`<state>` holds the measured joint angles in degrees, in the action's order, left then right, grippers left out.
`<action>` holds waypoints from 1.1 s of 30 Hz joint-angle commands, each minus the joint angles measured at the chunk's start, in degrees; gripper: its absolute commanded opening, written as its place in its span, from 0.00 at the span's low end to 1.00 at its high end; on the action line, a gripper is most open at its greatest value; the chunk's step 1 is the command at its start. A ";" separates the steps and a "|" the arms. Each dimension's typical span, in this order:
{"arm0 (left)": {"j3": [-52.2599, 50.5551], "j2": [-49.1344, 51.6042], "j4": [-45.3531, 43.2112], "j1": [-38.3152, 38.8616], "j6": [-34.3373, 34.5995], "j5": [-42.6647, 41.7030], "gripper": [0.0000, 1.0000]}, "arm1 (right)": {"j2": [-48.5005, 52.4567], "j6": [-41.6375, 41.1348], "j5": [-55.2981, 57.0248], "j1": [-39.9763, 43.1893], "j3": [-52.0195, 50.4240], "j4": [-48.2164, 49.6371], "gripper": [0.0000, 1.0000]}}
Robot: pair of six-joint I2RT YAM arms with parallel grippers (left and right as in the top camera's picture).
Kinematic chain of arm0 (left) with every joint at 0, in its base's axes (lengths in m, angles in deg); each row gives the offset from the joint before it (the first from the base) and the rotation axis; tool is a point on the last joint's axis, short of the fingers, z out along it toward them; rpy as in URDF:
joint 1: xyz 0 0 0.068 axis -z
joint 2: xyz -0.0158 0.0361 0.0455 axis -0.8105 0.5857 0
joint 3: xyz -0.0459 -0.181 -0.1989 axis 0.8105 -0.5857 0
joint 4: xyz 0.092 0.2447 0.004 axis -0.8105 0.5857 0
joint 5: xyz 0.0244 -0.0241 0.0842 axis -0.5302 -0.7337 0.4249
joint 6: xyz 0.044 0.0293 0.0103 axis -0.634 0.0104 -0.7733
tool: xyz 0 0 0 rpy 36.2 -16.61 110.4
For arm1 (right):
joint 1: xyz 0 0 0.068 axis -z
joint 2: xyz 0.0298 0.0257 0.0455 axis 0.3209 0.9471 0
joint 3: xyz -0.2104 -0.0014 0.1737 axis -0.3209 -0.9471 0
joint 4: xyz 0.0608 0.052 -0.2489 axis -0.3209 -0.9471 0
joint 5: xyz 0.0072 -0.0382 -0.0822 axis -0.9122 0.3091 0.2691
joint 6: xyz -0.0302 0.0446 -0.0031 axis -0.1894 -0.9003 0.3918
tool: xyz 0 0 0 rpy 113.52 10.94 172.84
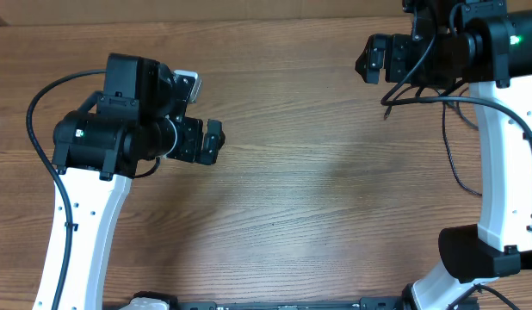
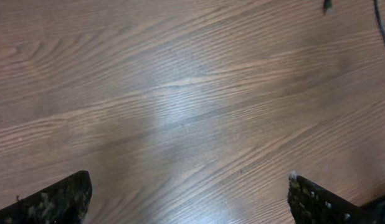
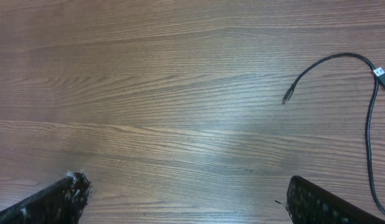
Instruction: Untangle cables
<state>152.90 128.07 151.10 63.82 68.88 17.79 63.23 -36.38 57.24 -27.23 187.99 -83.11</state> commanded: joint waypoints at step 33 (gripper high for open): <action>-87.78 -65.46 -100.19 0.09 14.62 7.98 1.00 | -0.22 0.20 -0.33 -0.11 0.63 0.07 1.00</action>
<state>68.99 65.63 54.93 63.82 79.09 22.62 63.25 -36.38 57.22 -27.23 187.99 -83.17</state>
